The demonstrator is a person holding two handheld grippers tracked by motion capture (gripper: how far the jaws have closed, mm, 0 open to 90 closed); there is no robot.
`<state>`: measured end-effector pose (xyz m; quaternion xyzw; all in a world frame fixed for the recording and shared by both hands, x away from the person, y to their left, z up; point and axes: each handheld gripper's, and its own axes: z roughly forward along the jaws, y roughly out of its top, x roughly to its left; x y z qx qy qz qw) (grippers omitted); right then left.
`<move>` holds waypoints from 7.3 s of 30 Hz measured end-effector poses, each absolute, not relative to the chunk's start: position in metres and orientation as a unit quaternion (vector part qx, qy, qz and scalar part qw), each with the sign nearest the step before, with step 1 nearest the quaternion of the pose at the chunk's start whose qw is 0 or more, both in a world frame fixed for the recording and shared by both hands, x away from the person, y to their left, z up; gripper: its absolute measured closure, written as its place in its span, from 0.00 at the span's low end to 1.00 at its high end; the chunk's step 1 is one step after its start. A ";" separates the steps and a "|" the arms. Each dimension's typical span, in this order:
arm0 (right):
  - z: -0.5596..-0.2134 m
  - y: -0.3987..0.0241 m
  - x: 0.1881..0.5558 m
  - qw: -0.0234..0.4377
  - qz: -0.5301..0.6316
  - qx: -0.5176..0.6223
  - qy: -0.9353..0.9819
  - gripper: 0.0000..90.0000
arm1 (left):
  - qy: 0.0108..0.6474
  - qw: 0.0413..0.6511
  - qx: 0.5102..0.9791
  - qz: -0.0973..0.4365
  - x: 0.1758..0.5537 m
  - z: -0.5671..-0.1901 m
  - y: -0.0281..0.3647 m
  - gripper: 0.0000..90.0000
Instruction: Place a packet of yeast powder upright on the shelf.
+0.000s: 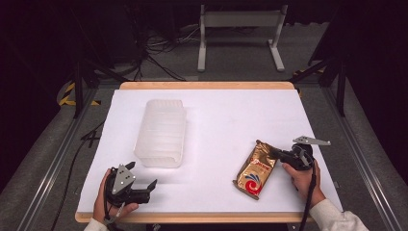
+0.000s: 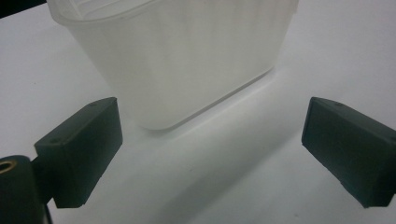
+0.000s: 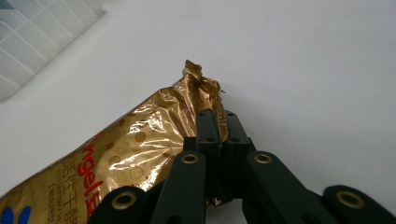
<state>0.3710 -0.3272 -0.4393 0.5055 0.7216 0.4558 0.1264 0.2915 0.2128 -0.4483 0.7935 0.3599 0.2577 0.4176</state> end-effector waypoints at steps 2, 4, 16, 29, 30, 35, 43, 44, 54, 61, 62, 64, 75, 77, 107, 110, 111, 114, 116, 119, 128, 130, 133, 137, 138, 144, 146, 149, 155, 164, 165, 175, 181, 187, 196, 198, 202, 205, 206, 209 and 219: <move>-0.435 -0.328 0.369 0.130 0.463 0.501 0.719 0.98 | 0.360 0.418 0.793 0.257 0.292 -0.448 0.213 0.07; -0.431 -0.327 0.368 0.135 0.468 0.495 0.720 0.98 | 0.360 0.419 0.793 0.258 0.291 -0.448 0.213 0.07; -0.414 -0.328 0.357 0.148 0.502 0.469 0.711 0.99 | 0.361 0.421 0.792 0.257 0.292 -0.448 0.213 0.07; -0.392 -0.324 0.346 0.156 0.536 0.426 0.711 0.99 | 0.362 0.424 0.789 0.258 0.289 -0.448 0.215 0.07; -0.389 -0.323 0.345 0.159 0.539 0.421 0.712 0.99 | 0.363 0.423 0.789 0.258 0.289 -0.448 0.215 0.07; -0.378 -0.321 0.342 0.162 0.547 0.404 0.715 0.99 | 0.363 0.421 0.790 0.258 0.288 -0.448 0.215 0.07; -0.364 -0.322 0.336 0.170 0.558 0.372 0.722 0.99 | 0.368 0.419 0.788 0.260 0.287 -0.448 0.216 0.07; -0.360 -0.321 0.334 0.171 0.558 0.365 0.726 0.99 | 0.368 0.420 0.788 0.260 0.286 -0.448 0.217 0.07; -0.341 -0.309 0.328 0.186 0.537 0.308 0.763 0.99 | 0.372 0.418 0.788 0.257 0.286 -0.449 0.218 0.07; -0.329 -0.300 0.328 0.187 0.539 0.287 0.769 0.99 | 0.373 0.418 0.787 0.258 0.285 -0.449 0.218 0.07; -0.327 -0.299 0.327 0.191 0.538 0.285 0.770 0.99 | 0.373 0.418 0.787 0.257 0.286 -0.449 0.218 0.07; -0.324 -0.297 0.328 0.191 0.537 0.280 0.772 0.99 | 0.373 0.418 0.788 0.257 0.286 -0.449 0.218 0.07; -0.298 -0.287 0.343 0.212 0.545 0.264 0.767 0.99 | 0.372 0.422 0.786 0.256 0.285 -0.448 0.219 0.07; -0.292 -0.284 0.345 0.211 0.551 0.262 0.764 0.99 | 0.373 0.422 0.785 0.257 0.285 -0.448 0.219 0.07; -0.258 -0.208 0.380 0.199 0.569 0.216 0.768 0.99 | 0.369 0.422 0.789 0.252 0.286 -0.449 0.217 0.07; -0.257 -0.200 0.384 0.196 0.572 0.213 0.768 0.99 | 0.368 0.423 0.788 0.253 0.286 -0.449 0.218 0.07; -0.257 -0.197 0.385 0.195 0.573 0.212 0.767 0.99 | 0.368 0.424 0.788 0.253 0.286 -0.449 0.218 0.07; -0.255 -0.187 0.388 0.194 0.573 0.208 0.768 0.99 | 0.367 0.424 0.788 0.252 0.286 -0.449 0.217 0.07; -0.255 -0.179 0.391 0.190 0.574 0.204 0.770 0.99 | 0.367 0.425 0.788 0.252 0.286 -0.449 0.218 0.07; -0.253 -0.169 0.395 0.188 0.575 0.199 0.771 0.99 | 0.366 0.426 0.788 0.252 0.286 -0.449 0.218 0.07; -0.253 -0.137 0.408 0.178 0.582 0.191 0.770 0.99 | 0.365 0.429 0.788 0.250 0.286 -0.449 0.218 0.07; -0.253 -0.125 0.412 0.173 0.584 0.186 0.771 0.99 | 0.364 0.430 0.787 0.250 0.286 -0.449 0.218 0.07; -0.253 -0.111 0.417 0.171 0.584 0.181 0.773 0.99 | 0.364 0.430 0.788 0.248 0.286 -0.449 0.218 0.07; -0.253 -0.093 0.424 0.174 0.581 0.176 0.775 0.99 | 0.363 0.432 0.788 0.248 0.286 -0.449 0.217 0.07; -0.254 -0.089 0.427 0.173 0.583 0.174 0.775 0.99 | 0.363 0.431 0.788 0.248 0.286 -0.449 0.217 0.07; -0.258 -0.068 0.441 0.177 0.582 0.172 0.775 0.99 | 0.363 0.433 0.788 0.246 0.286 -0.449 0.218 0.07; -0.260 -0.063 0.446 0.175 0.582 0.175 0.775 0.99 | 0.364 0.432 0.787 0.249 0.286 -0.449 0.218 0.07; -0.264 -0.057 0.453 0.173 0.581 0.179 0.775 0.99 | 0.365 0.433 0.786 0.248 0.286 -0.449 0.219 0.07; -0.267 -0.051 0.461 0.173 0.582 0.182 0.773 0.99 | 0.367 0.432 0.786 0.245 0.284 -0.450 0.220 0.07; -0.269 -0.037 0.470 0.175 0.584 0.180 0.772 0.99 | 0.368 0.434 0.785 0.245 0.281 -0.450 0.222 0.07; -0.270 -0.036 0.470 0.178 0.583 0.180 0.772 0.99 | 0.367 0.435 0.784 0.247 0.281 -0.450 0.222 0.07; -0.278 -0.028 0.477 0.179 0.580 0.184 0.773 0.99 | 0.368 0.436 0.784 0.244 0.281 -0.451 0.222 0.07; -0.285 -0.024 0.480 0.175 0.582 0.187 0.772 0.99 | 0.367 0.438 0.785 0.241 0.281 -0.451 0.223 0.07; -0.293 -0.017 0.478 0.164 0.581 0.180 0.777 0.99 | 0.367 0.437 0.785 0.240 0.280 -0.451 0.223 0.07; -0.308 -0.020 0.479 0.150 0.579 0.186 0.779 0.99 | 0.366 0.435 0.786 0.242 0.280 -0.450 0.222 0.07; -0.312 -0.021 0.480 0.147 0.577 0.186 0.781 0.99 | 0.366 0.434 0.787 0.242 0.280 -0.450 0.222 0.07; -0.323 -0.023 0.479 0.143 0.571 0.189 0.786 0.99 | 0.367 0.435 0.785 0.243 0.280 -0.450 0.223 0.07; -0.331 -0.026 0.479 0.140 0.569 0.191 0.787 0.99 | 0.366 0.436 0.785 0.245 0.280 -0.450 0.222 0.07; -0.331 -0.028 0.479 0.138 0.571 0.192 0.786 0.99 | 0.365 0.437 0.785 0.245 0.280 -0.450 0.223 0.07; -0.332 -0.032 0.478 0.143 0.570 0.192 0.786 0.99 | 0.365 0.437 0.785 0.245 0.280 -0.450 0.223 0.07; -0.332 -0.035 0.474 0.145 0.562 0.187 0.793 0.99 | 0.368 0.437 0.783 0.246 0.279 -0.449 0.223 0.07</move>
